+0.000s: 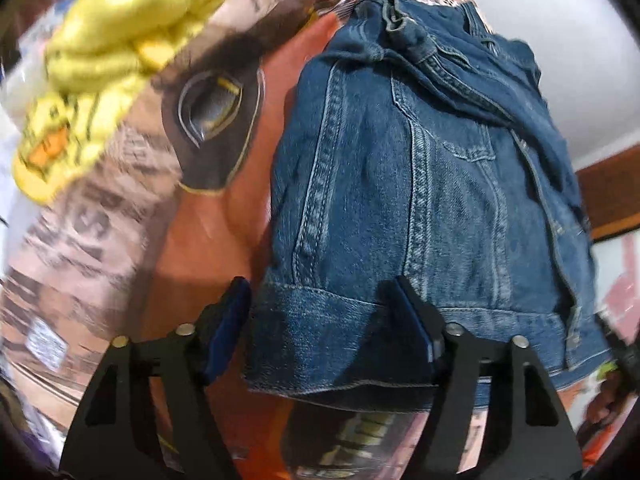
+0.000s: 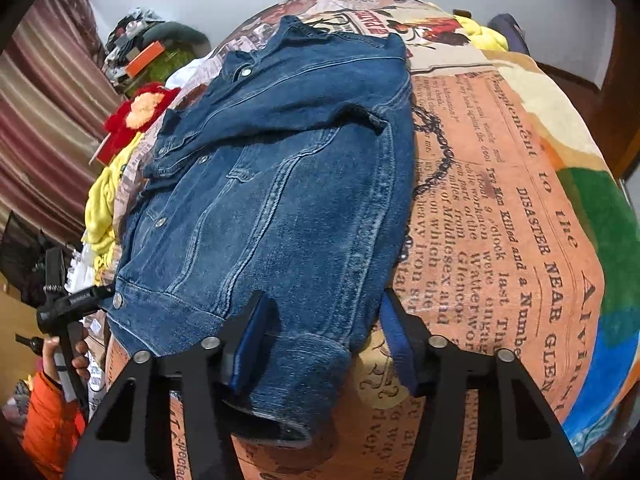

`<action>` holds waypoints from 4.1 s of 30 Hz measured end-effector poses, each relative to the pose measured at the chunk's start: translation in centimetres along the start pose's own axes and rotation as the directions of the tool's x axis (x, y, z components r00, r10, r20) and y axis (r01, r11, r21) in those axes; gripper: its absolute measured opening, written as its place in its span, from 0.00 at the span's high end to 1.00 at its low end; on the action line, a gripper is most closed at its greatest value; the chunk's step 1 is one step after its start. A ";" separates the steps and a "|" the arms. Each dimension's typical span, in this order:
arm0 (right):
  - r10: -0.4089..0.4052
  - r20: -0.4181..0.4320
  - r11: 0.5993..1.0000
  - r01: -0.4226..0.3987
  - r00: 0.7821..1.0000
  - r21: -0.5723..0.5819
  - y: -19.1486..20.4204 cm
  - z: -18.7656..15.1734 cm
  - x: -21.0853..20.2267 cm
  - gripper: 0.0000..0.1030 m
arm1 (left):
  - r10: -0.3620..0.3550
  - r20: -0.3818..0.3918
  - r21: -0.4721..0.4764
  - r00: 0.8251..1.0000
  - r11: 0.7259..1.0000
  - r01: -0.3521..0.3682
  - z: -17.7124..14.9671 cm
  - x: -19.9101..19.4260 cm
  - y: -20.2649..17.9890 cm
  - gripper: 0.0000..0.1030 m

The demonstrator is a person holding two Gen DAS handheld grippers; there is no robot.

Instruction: Fold large clothes

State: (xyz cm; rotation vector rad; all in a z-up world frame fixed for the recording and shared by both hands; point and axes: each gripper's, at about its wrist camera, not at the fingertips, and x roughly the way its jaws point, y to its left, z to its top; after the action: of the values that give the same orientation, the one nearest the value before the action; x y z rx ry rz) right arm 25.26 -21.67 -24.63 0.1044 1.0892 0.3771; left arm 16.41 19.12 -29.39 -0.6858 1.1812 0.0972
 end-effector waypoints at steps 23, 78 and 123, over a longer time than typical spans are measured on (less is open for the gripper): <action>0.013 0.161 0.994 0.005 0.987 -0.109 2.7 3.3 -2.4 0.83 | 0.030 0.267 0.278 0.963 0.954 -0.107 2.9 -7.7 -7.7 0.85; -0.348 0.242 0.933 0.360 0.906 -0.005 -8.6 31.8 7.5 0.84 | 0.237 0.350 0.347 0.906 0.866 -0.361 31.5 4.9 -18.7 0.56; -0.315 0.130 0.910 0.338 0.940 -0.238 1.0 29.5 15.8 0.84 | 0.395 0.352 0.272 0.849 0.824 -0.497 32.4 7.0 -13.0 0.07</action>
State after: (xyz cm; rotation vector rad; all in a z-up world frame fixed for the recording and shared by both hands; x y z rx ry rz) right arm 57.33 -12.26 -23.96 -0.2887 0.9403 0.2049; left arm 51.10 24.34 -23.09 -0.0532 1.0268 0.3623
